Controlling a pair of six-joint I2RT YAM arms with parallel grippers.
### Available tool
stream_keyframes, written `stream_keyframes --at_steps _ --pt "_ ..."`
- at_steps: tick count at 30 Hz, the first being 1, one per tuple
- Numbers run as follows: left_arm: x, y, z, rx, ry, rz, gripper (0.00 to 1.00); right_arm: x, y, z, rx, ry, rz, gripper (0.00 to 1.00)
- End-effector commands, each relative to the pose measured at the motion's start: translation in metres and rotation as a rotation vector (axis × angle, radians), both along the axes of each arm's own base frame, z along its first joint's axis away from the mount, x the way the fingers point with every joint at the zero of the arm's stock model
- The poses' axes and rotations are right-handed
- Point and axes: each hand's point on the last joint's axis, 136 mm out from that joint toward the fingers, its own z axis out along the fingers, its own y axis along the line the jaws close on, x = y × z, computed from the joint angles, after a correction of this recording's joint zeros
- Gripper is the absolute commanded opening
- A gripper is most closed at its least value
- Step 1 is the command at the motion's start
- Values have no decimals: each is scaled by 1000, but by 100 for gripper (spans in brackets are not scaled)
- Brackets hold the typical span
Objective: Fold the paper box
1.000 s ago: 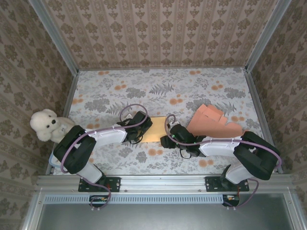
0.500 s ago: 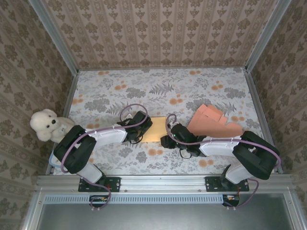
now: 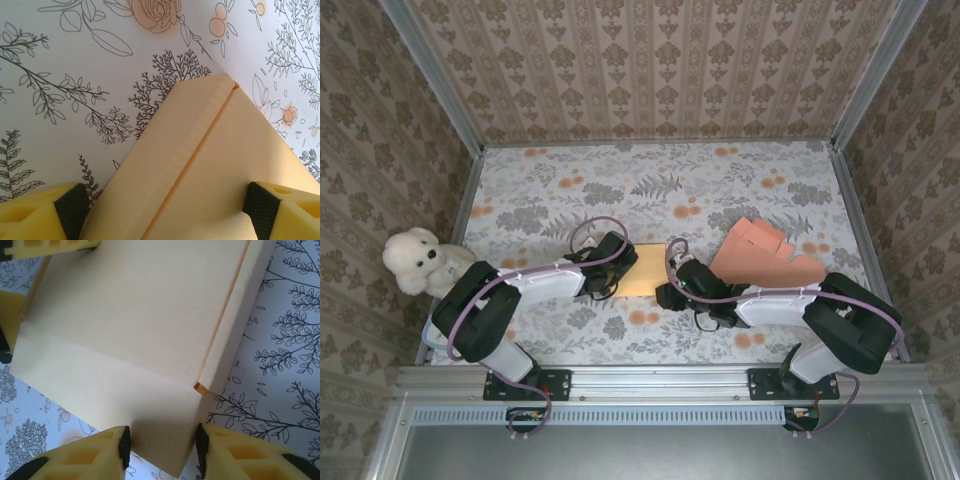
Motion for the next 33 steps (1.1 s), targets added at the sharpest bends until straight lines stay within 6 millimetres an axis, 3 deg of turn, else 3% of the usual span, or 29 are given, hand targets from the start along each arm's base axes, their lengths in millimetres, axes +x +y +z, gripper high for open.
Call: stream_keyframes --at_steps 1,10,17,27,33 --pt "-50 12 -53 65 244 -38 86 -3 -2 -13 -29 -4 17 42" --pt "-51 -4 -57 15 257 -56 86 -3 -2 -21 -41 -8 21 41" --pt "-51 3 -65 42 264 -36 86 3 -14 -25 -104 -81 14 41" --pt "-52 2 -73 42 282 -40 85 12 -16 -45 -160 -120 11 42" --pt "-51 3 -72 49 279 -42 86 13 -7 -35 -91 -158 27 45"
